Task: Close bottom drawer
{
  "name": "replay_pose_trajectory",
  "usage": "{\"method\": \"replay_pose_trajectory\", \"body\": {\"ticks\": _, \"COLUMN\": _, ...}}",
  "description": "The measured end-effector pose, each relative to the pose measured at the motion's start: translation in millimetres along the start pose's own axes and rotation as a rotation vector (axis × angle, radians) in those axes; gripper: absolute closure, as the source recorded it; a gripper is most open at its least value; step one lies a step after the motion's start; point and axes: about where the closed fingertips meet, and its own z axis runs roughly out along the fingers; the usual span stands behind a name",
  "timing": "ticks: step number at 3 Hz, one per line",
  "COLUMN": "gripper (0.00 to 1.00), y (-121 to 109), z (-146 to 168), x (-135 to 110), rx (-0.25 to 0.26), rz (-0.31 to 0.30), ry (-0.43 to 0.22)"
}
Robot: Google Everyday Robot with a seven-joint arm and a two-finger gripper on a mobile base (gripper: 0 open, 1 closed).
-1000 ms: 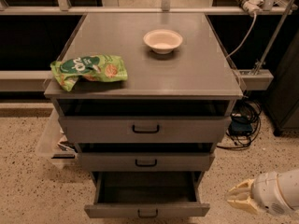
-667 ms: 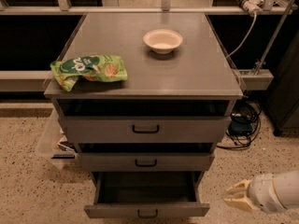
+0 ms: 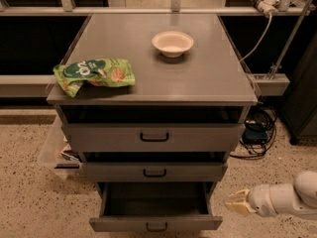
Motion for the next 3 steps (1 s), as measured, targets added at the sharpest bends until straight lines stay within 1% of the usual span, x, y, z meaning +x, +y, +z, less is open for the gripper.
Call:
{"method": "replay_pose_trajectory", "body": {"ticks": 1, "gripper": 1.0, "y": -17, "z": 54, "x": 43, "rx": -0.077, "rz": 0.114, "ry": -0.026}}
{"method": "replay_pose_trajectory", "body": {"ticks": 2, "gripper": 1.0, "y": -18, "z": 104, "x": 93, "rx": -0.159, "rz": 0.24, "ry": -0.039}}
{"method": "replay_pose_trajectory", "body": {"ticks": 3, "gripper": 1.0, "y": -16, "z": 106, "x": 94, "rx": -0.156, "rz": 0.24, "ry": -0.04}}
